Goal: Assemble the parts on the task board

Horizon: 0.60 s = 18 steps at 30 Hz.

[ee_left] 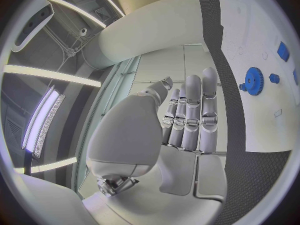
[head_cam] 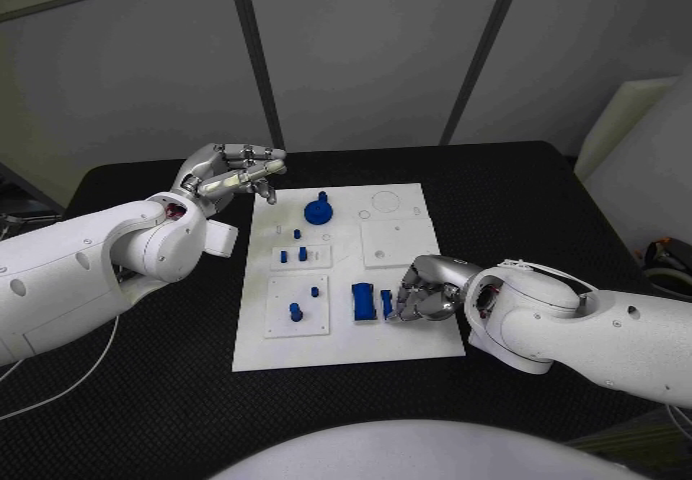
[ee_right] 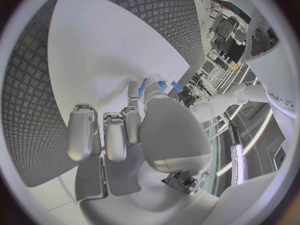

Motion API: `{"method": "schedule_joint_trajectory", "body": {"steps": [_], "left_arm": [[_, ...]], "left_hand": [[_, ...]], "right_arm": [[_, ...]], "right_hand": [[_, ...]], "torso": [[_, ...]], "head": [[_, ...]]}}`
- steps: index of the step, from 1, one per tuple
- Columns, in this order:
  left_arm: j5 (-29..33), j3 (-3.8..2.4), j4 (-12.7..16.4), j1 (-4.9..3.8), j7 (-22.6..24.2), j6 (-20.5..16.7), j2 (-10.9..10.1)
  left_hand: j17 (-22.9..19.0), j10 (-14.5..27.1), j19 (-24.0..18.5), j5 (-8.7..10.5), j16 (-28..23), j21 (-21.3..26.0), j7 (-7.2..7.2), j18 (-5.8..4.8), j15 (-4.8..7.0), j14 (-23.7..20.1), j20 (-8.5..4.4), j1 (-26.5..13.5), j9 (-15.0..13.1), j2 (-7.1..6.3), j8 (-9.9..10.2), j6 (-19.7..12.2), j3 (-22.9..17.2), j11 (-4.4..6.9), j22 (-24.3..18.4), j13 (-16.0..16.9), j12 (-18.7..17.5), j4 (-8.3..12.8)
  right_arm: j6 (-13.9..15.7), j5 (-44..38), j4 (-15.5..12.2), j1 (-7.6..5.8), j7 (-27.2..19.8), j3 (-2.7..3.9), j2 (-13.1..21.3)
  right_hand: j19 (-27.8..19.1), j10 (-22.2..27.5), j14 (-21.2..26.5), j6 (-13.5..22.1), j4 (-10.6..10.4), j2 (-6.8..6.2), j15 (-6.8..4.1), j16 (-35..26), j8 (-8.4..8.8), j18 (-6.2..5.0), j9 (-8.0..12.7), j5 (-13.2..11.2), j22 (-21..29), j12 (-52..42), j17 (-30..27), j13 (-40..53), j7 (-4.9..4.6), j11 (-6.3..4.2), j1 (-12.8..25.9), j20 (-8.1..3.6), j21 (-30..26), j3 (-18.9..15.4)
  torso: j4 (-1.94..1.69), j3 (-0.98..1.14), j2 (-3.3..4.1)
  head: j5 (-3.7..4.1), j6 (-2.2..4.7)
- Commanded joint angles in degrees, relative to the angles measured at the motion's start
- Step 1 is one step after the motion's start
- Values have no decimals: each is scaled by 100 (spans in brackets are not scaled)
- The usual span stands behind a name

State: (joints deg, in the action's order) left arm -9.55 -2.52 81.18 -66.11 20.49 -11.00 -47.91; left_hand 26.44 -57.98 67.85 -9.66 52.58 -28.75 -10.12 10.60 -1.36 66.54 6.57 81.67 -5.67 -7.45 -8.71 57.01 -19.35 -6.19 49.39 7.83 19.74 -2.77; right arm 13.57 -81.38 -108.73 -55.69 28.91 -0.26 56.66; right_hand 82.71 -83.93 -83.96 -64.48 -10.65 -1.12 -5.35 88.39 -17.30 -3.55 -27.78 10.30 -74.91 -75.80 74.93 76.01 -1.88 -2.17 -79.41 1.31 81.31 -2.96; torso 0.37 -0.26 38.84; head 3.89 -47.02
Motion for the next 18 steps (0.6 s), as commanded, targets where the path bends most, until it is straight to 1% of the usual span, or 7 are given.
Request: {"method": "schedule_joint_trajectory", "body": {"steps": [1, 5, 10, 12, 14, 16, 18], "left_arm": [[14, -4, 5, -8, 6, 65, -1], [14, -4, 11, -8, 3, 67, -7], [14, -2, 15, -6, 1, 67, -21], [14, -2, 18, -2, 5, 68, -29], [14, -1, 21, 4, 11, 69, -38], [14, -1, 24, 15, 23, 76, -47], [15, 0, 25, 30, 36, 81, -58]], "left_hand": [[-8, 24, 13, 22, 33, 37, 12, -16, -7, -40, 28, -5, 5, 62, -33, -41, 25, 2, -7, 5, 24, 3], [-8, 24, 13, 22, 33, 37, 12, -16, -7, -40, 28, -5, 5, 62, -33, -41, 25, 2, -7, 5, 24, 3], [-8, 24, 13, 22, 33, 37, 12, -16, -7, -40, 28, -5, 5, 62, -33, -41, 25, 2, -7, 5, 24, 3], [-8, 24, 13, 22, 33, 37, 12, -16, -7, -40, 28, -5, 5, 62, -33, -41, 25, 2, -7, 5, 24, 3], [-10, 29, 13, 23, 33, 39, 11, -16, -8, -42, 28, -3, 7, 60, -34, -44, 29, 1, -8, 4, 27, 4], [-12, 32, 11, 25, 33, 41, 9, -17, -9, -46, 29, -9, 8, 56, -34, -47, 37, -1, -9, 4, 29, 1], [-15, 35, 8, 27, 31, 45, 9, -18, -11, -52, 30, -18, 9, 52, -36, -48, 46, -3, -11, 3, 32, -5]], "right_arm": [[-50, -94, 26, 6, 76, -11, 9], [-30, -71, -39, 6, 5, -11, 50], [-39, 238, -206, 4, -198, -9, 243], [-40, 563, -265, 1, -382, -7, 355], [-29, 918, -295, -10, -610, -5, 447], [-7, 1337, -260, -47, -953, -3, 515], [32, 1788, -140, -107, -1320, -1, 536]], "right_hand": [[3, -71, -546, 3, -4, 151, -19, 6, -25, 77, -9, -21, -460, 23, 1235, 425, 16, -12, -149, -24, -21, -37], [-11, -64, -542, 7, -75, 116, -8, -6, -20, 72, -12, 52, -441, 43, 1215, 414, 4, 0, -39, -16, -40, -91], [-99, 1, -519, 98, -159, -45, 22, -67, 30, 41, -2, 142, -323, 172, 1112, 336, -50, 43, 94, 5, -149, -208], [-249, 120, -471, 237, -194, -131, 69, -187, 110, -8, 24, 297, -120, 396, 917, 196, -123, 104, 129, 38, -333, -268], [-441, 306, -406, 410, -213, -189, 120, -350, 211, -73, 59, 627, 142, 758, 666, -33, -206, 169, 141, 73, -575, -335], [-605, 481, -357, 618, -212, -214, 179, -480, 334, -124, 109, 728, 364, 1087, 483, -247, -300, 245, 113, 121, -787, -389], [-1016, 884, -199, 790, -196, -168, 264, -899, 464, -259, 168, 749, 935, 1848, -77, -762, -401, 325, -1, 203, -1339, -418]], "torso": [[4, 0, -3], [3, 4, -1], [4, 3, -11], [10, -7, -23], [13, -15, -35], [18, -28, -64], [24, -39, -93]], "head": [[2, 11], [-1, 23], [-9, 37], [-10, 53], [-3, 85], [-3, 96], [4, 115]]}}
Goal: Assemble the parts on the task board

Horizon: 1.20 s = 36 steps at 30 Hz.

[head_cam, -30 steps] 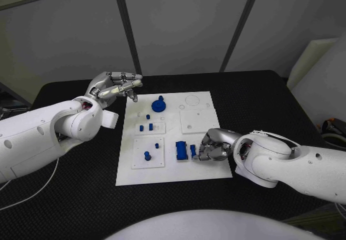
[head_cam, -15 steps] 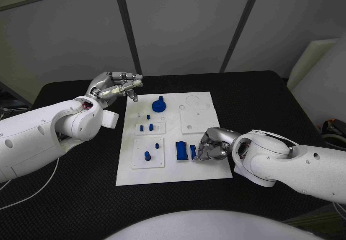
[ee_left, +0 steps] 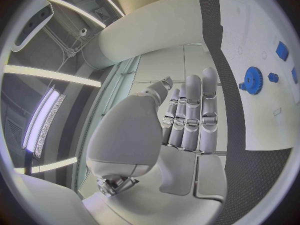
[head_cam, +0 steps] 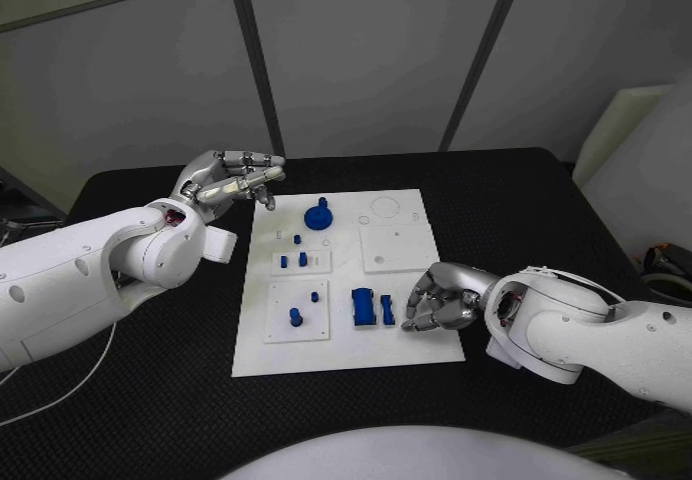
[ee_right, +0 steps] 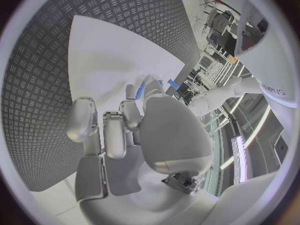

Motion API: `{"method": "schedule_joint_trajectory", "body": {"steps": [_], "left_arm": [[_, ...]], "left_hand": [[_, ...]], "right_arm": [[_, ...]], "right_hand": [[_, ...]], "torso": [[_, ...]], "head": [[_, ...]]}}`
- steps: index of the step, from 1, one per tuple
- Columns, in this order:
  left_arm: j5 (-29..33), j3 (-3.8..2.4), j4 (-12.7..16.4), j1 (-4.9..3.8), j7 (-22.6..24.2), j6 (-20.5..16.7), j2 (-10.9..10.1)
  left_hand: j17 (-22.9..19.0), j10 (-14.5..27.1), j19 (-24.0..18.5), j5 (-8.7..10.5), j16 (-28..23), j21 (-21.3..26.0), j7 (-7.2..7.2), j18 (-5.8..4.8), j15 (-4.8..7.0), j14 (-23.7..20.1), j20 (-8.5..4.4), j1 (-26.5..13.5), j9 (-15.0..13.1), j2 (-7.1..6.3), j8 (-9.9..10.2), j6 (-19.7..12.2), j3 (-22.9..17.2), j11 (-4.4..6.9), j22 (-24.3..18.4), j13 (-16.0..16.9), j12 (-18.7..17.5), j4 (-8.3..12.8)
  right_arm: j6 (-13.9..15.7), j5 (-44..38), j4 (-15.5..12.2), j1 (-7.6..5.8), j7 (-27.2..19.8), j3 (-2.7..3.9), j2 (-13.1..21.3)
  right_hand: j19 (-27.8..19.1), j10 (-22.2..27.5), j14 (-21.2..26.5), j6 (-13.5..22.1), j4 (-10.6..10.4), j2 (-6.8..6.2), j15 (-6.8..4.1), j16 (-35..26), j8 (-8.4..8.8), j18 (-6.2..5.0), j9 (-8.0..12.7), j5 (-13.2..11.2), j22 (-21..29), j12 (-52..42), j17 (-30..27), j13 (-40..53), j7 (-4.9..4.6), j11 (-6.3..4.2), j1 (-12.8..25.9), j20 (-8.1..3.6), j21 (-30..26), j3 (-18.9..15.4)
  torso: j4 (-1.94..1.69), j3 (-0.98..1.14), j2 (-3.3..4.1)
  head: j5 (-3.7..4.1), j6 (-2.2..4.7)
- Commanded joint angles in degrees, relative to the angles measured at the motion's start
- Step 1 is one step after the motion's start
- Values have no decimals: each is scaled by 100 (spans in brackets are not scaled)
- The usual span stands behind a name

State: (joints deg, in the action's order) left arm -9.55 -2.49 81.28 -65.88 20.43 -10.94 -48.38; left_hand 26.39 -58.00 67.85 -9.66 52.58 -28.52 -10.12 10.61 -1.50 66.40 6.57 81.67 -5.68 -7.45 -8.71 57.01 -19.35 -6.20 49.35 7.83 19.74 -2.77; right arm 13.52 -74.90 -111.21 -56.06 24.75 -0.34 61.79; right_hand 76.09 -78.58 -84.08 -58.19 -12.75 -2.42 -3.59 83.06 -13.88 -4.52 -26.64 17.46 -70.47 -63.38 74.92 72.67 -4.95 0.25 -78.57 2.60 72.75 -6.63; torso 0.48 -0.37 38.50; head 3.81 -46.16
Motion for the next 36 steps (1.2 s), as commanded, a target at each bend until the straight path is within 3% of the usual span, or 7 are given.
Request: {"method": "schedule_joint_trajectory", "body": {"steps": [1, 11, 16, 25, 32, 33, 36], "left_arm": [[17, -3, 13, 14, 49, 76, -19], [310, -3, -198, 44, 128, -117, -1], [398, -4, -522, 48, 232, -261, 176], [999, -8, -1512, 115, 585, -679, 772], [1269, -11, -1886, 170, 786, -940, 1055], [900, -3, -1815, 166, 433, -623, 1000], [902, 5, -1725, 179, 450, -713, 979]], "left_hand": [[-13, 40, 3, 28, 29, 27, 9, -20, 0, -45, 32, -30, 11, 49, -38, -48, 56, -4, -10, 3, 36, -13], [-279, 93, -398, 22, -388, 369, -15, -27, -63, -482, 84, -24, 41, 52, -82, -75, 148, -30, -197, -26, 110, -55], [-836, 140, -1035, 14, -1369, 931, -57, -61, -218, -975, 227, 2, 65, 86, -143, -61, 145, -122, -557, -180, 6, -116], [-1785, 112, -2325, 19, -3555, 2429, -86, 13, -613, -1224, 803, 33, 187, 35, 49, -207, 39, -277, -1933, -421, -664, -294], [-2174, 286, -2963, 12, -4438, 2496, 38, -18, -845, -1502, 995, 13, 198, 81, 254, -347, 255, -498, -2676, -429, -1063, -354], [-2639, 1939, -4071, 290, -4616, 2852, 317, -320, -545, -3014, 493, -2440, 568, 266, 419, -1940, 728, -124, -3292, -783, -1298, -169], [-2639, 2327, -4370, 360, -4727, 2852, 395, -322, -479, -3397, 381, -3001, 568, 336, 871, -2326, 869, -78, -3500, -783, -1391, 277]], "right_arm": [[65, 1429, 211, -110, -1130, 8, 20], [430, 4035, 1874, -458, -3287, 12, -488], [362, 4861, 2980, -529, -3972, 17, -1047], [279, 5788, 4824, -548, -4791, 34, -2437], [131, 5946, 5376, -547, -5002, 45, -2982], [268, 5573, 5270, -537, -4576, 35, -2900], [348, 5628, 5180, -534, -4601, 35, -2866]], "right_hand": [[-432, 423, -164, 185, 18, 8, 111, -468, 161, -196, 77, 46, 622, 757, -188, -552, -109, 113, -147, 104, -621, -57], [-1862, 1717, 964, 271, 270, 265, 233, -3623, 493, -581, 377, -141, 2721, 3416, -3457, -2694, -270, 247, -1037, 224, -2903, 294], [-2685, 1951, 1990, 356, 56, 198, 635, -5625, 856, -503, 788, -225, 3520, 4975, -4500, -4513, -501, 587, -1320, 570, -4204, 669], [-2806, 1810, 2299, 441, -114, 67, 1040, -7579, 1029, -592, 1475, -440, 4613, 5702, -6043, -6286, -633, 844, -1159, 1066, -5627, 1199], [-2652, 1863, 2400, 502, 117, 66, 1151, -7949, 1032, -600, 1821, -450, 5112, 5904, -6614, -6822, -653, 902, -903, 1168, -6176, 1297], [-4160, 3659, 4187, 2063, 434, 242, 898, -8306, 1388, -235, 2040, -816, 5643, 6338, -6821, -7267, -313, 599, 1682, 731, -6452, 1107], [-4478, 4066, 4607, 2452, 534, 242, 859, -8306, 1388, -235, 2124, -921, 5814, 6338, -6926, -7267, -233, 559, 2317, 645, -6568, 663]], "torso": [[19, -36, -80], [79, -135, -268], [89, -181, -359], [154, -110, -426], [87, -79, -406], [121, -100, -416], [102, -84, -453]], "head": [[15, 44], [45, 292], [87, 567], [10, 1008], [2, 1178], [10, 1111], [-35, 1119]]}}
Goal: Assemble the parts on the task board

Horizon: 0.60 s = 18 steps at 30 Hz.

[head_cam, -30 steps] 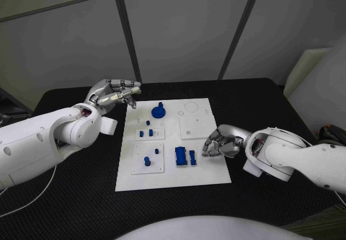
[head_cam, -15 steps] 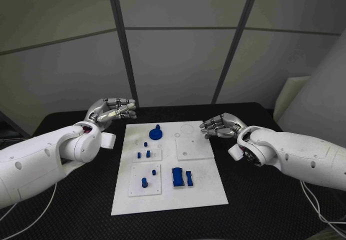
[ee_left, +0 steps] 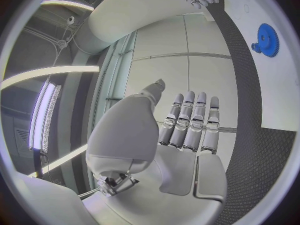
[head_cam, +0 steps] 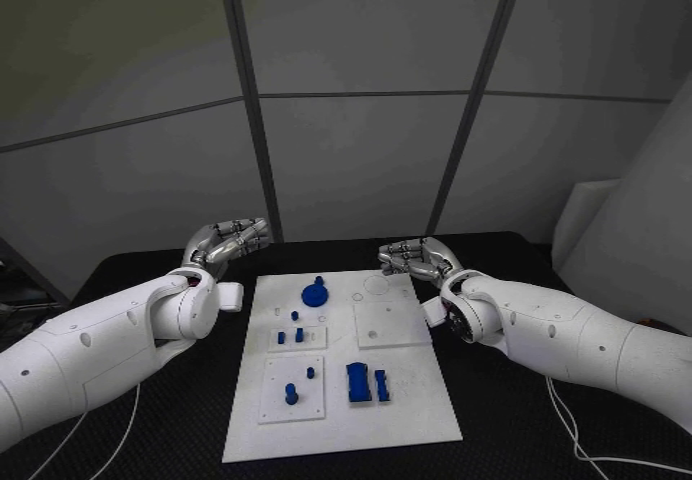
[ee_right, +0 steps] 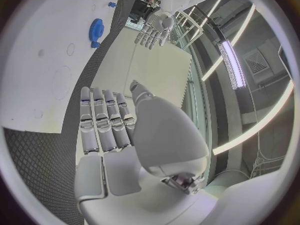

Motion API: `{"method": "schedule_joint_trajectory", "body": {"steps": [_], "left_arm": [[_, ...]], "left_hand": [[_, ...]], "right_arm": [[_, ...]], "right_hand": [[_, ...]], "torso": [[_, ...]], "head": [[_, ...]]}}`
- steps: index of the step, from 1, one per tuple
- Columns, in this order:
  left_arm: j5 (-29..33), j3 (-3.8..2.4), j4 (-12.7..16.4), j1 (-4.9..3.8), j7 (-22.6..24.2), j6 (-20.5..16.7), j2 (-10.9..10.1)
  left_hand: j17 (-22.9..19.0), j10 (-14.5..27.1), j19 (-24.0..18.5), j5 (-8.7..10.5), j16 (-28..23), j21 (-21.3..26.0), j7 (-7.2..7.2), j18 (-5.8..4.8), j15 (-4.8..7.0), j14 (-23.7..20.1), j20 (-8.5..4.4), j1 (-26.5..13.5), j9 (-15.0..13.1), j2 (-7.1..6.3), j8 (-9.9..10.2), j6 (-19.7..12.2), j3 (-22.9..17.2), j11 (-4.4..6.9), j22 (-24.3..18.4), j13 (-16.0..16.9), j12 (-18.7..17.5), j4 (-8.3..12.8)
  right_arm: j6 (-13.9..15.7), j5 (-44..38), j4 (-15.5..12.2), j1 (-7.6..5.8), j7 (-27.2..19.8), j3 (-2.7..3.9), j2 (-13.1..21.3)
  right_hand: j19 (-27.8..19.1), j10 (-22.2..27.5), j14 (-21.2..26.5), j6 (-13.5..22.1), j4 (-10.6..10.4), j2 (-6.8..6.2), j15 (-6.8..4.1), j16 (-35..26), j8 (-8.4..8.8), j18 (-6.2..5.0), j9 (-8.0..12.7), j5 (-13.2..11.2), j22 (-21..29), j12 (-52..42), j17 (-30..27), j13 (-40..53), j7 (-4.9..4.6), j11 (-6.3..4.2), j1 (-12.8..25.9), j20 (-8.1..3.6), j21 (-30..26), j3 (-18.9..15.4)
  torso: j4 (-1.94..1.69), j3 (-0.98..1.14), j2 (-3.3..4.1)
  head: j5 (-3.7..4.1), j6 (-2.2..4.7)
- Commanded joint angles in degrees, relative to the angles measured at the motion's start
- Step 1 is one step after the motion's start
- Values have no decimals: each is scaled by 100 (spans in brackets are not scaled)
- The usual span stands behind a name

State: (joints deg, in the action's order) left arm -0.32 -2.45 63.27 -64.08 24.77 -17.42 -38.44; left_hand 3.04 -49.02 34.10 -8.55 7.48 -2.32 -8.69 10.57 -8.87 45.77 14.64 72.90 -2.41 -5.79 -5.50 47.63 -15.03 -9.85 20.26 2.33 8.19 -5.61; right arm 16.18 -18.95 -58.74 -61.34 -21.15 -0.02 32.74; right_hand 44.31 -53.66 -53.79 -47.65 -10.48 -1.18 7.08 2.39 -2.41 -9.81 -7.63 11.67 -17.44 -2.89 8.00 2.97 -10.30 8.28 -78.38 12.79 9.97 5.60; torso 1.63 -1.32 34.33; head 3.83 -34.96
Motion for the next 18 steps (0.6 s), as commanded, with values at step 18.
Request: {"method": "schedule_joint_trajectory", "body": {"steps": [18], "left_arm": [[24, 208, 2280, 333, 430, -2280, -534]], "left_hand": [[-304, 3228, -2247, 855, -748, 232, 869, -1057, 887, -3015, -964, -4805, 241, 579, 550, -3140, 984, 985, -1336, -233, -819, 561]], "right_arm": [[2207, 1492, -2461, 92, -679, 3, 945]], "right_hand": [[-2905, 3521, 3528, 3125, 1048, 118, -708, -239, 241, 579, 763, -764, 1144, 289, -800, -297, 1030, -828, 5137, -840, -997, -560]], "torso": [[-163, 132, -315]], "head": [[-383, 59]]}}
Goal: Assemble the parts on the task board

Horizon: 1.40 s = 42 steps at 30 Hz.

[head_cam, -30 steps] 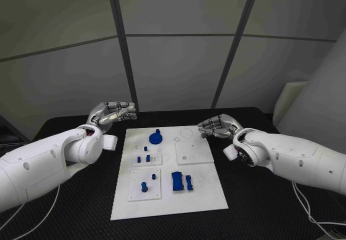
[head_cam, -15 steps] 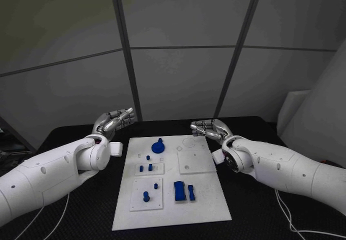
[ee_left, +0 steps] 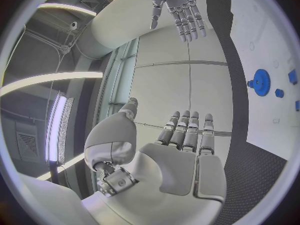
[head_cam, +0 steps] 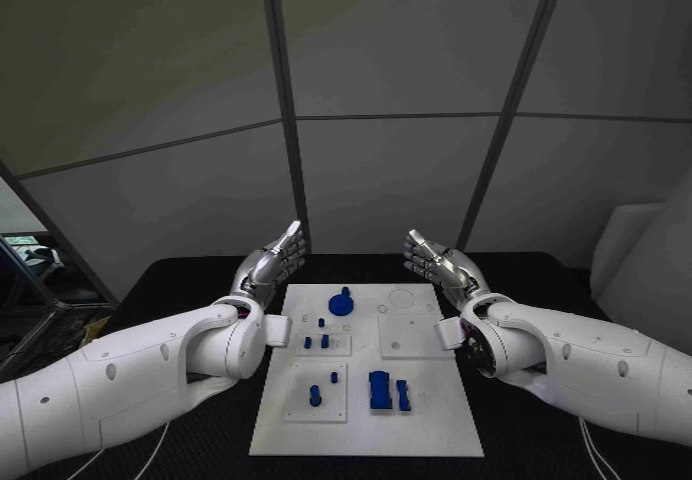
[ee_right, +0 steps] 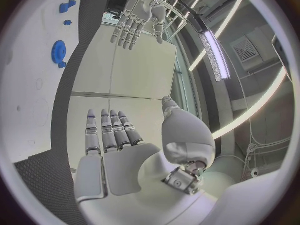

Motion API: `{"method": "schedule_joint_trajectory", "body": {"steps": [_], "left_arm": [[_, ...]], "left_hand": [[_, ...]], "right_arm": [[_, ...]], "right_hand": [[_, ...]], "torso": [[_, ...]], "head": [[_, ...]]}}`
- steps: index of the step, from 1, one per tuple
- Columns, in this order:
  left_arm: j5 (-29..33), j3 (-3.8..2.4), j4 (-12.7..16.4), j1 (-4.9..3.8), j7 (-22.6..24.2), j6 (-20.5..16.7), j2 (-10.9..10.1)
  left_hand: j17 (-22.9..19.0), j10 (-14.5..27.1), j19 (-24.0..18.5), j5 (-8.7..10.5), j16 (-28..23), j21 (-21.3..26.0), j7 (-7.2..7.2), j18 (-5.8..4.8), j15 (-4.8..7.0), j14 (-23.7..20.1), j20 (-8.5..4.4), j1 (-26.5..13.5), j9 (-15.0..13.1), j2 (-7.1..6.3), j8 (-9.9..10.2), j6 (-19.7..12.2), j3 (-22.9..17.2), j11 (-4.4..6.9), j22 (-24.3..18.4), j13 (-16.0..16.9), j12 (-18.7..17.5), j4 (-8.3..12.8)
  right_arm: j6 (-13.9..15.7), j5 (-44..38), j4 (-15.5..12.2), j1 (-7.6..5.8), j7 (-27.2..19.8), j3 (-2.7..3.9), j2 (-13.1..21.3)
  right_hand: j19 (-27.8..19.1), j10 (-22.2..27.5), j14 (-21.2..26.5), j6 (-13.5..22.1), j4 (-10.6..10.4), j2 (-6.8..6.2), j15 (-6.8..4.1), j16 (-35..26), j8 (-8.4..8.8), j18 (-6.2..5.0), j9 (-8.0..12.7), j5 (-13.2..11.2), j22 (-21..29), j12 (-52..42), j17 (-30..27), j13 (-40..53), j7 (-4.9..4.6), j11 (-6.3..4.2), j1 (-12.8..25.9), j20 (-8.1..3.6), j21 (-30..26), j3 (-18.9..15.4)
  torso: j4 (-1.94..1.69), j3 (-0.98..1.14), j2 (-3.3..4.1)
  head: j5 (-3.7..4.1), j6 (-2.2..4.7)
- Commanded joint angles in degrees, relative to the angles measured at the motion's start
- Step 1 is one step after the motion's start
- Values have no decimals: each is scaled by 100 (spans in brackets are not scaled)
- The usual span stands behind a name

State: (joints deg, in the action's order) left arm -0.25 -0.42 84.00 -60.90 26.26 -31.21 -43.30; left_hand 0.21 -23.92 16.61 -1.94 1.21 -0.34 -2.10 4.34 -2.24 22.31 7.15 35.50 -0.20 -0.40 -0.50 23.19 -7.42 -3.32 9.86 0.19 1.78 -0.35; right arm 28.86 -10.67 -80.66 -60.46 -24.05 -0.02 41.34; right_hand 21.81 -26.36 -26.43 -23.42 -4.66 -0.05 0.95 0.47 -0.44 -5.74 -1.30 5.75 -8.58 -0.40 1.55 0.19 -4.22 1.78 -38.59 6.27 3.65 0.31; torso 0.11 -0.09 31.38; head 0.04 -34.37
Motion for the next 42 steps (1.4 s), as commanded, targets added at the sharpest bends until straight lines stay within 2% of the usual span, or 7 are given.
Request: {"method": "schedule_joint_trajectory", "body": {"steps": [1, 2, 3, 4, 5, 13, 42], "left_arm": [[19, 14, 293, 28, 297, -988, -68], [20, 21, 370, 40, 312, -1065, -86], [22, 30, 464, 54, 329, -1159, -108], [23, 34, 512, 61, 338, -1208, -119], [24, 38, 550, 67, 345, -1246, -128], [25, 42, 595, 74, 354, -1291, -139], [25, 42, 595, 74, 354, -1291, -139]], "left_hand": [[-21, 765, -528, 194, -121, 34, 210, -434, 224, -713, -228, -1132, 20, 40, 50, -741, 236, 332, -315, -19, -178, 35], [-21, 831, -575, 194, -121, 34, 210, -434, 224, -774, -249, -1227, 20, 40, 50, -804, 253, 332, -341, -19, -178, 35], [-21, 929, -647, 194, -121, 34, 210, -434, 224, -868, -277, -1378, 20, 40, 50, -903, 287, 332, -383, -19, -178, 35], [-21, 988, -684, 194, -121, 34, 210, -434, 224, -921, -296, -1463, 20, 40, 50, -960, 304, 332, -407, -19, -178, 35], [-21, 1046, -717, 194, -121, 34, 210, -434, 224, -972, -715, -1545, 20, 40, 50, -1011, 317, 332, -429, -19, -178, 35], [-21, 1425, -992, 194, -121, 34, 210, -434, 224, -1326, -715, -2109, 20, 40, 50, -1378, 742, 332, -986, -19, -178, 35], [-21, 2392, -1661, 194, -121, 34, 210, -434, 224, -2231, -715, -3550, 20, 40, 50, -2319, 742, 332, -986, -19, -178, 35]], "right_arm": [[1040, 734, -383, 8, -421, 2, 128], [1135, 798, -489, 12, -451, 2, 168], [1256, 882, -626, 18, -489, 2, 220], [1324, 928, -702, 21, -510, 2, 249], [1383, 969, -769, 24, -529, 2, 274], [1526, 1067, -930, 30, -574, 2, 335], [1526, 1067, -930, 30, -574, 2, 335]], "right_hand": [[-689, 830, 832, 734, 466, 5, -95, -47, 44, 173, 130, -575, 271, 40, -155, -19, 422, -178, 1217, -197, -365, -31], [-745, 901, 904, 794, 466, 5, -95, -47, 44, 172, 130, -575, 293, 40, -155, -19, 422, -178, 1318, -214, -365, -31], [-832, 1007, 1010, 894, 466, 5, -95, -47, 44, 172, 130, -575, 328, 40, -155, -19, 422, -178, 1475, -627, -365, -31], [-886, 1073, 1078, 952, 466, 5, -95, -47, 44, 172, 130, -575, 350, 40, -155, -19, 422, -178, 1571, -627, -365, -31], [-923, 1118, 1125, 997, 466, 5, -95, -47, 44, 574, 130, -575, 365, 40, -155, -19, 422, -178, 1642, -627, -365, -31], [-1272, 1544, 1551, 1375, 466, 5, -95, -47, 44, 574, 130, -575, 858, 40, -155, -19, 422, -178, 2266, -627, -365, -31], [-2181, 2636, 2643, 2342, 466, 5, -95, -47, 44, 574, 130, -575, 858, 40, -155, -19, 422, -178, 3859, -627, -365, -31]], "torso": [[-11, 9, -20], [-11, 9, -20], [-11, 9, -20], [-11, 9, -20], [-11, 9, -20], [-11, 9, -20], [-11, 9, -20]], "head": [[-4, -1], [-4, -1], [-4, -1], [-4, -1], [-4, -1], [-4, -1], [-4, -1]]}}
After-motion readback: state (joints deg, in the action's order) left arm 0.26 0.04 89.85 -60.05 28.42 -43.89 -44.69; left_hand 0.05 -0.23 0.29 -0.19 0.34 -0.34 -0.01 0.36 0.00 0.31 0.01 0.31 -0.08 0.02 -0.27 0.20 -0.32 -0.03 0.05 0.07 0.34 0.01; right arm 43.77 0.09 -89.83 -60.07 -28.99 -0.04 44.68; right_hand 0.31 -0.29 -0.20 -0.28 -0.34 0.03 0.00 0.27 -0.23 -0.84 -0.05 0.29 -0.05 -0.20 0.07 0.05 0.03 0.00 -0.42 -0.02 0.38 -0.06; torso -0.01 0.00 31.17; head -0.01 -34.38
